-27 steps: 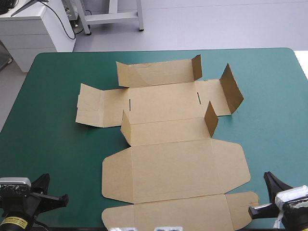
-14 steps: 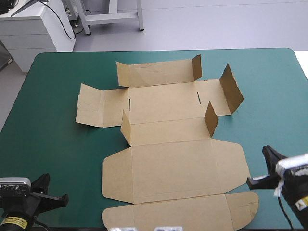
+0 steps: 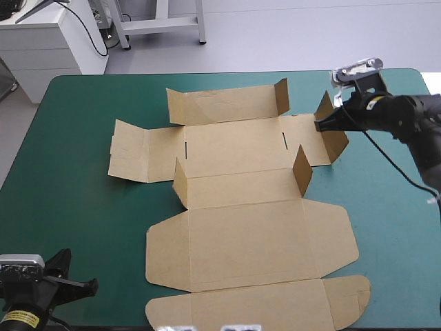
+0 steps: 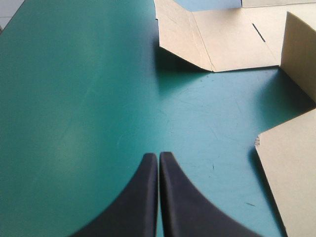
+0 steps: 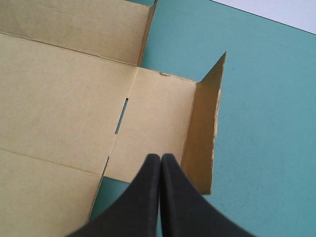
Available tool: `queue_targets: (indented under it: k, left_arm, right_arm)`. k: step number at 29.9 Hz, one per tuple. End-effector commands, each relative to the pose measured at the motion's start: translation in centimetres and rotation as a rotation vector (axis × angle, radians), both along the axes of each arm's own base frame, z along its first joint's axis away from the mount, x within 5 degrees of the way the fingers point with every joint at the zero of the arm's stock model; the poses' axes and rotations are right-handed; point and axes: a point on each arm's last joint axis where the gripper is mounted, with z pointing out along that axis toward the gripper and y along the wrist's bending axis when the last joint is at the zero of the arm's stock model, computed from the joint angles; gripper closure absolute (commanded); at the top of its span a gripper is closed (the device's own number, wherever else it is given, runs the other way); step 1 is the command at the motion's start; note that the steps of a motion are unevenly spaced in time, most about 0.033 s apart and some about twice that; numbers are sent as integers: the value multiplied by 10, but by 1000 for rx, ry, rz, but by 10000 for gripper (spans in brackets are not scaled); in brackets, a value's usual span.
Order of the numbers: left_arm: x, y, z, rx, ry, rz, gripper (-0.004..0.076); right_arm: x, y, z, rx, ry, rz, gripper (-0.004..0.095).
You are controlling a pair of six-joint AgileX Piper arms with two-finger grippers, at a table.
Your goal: Fold the box
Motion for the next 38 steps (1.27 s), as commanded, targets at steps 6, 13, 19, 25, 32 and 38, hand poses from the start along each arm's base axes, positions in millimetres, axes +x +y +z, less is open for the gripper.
queue_targets:
  k: [6, 13, 19, 25, 32, 38]
  left_arm:
    - [2, -1, 15, -13, -85, -5, 731]
    - [2, -1, 15, -13, -85, -5, 731]
    - [2, -1, 15, -13, -85, -5, 731]
    - [2, -1, 15, -13, -85, -5, 731]
    - [2, -1, 15, -13, -85, -5, 731]
    - [2, -1, 15, -13, -85, -5, 731]
  right_arm:
    - [54, -6, 9, -69, -20, -60, 644]
    - [74, -20, -16, -79, 52, -145, 304]
    - [96, -19, -51, -100, 132, -143, 304]
    - [112, -18, -76, -101, 167, -142, 304]
    - [125, -17, -101, -103, 214, -144, 304]
    - [133, -17, -122, -120, 256, -134, 393]
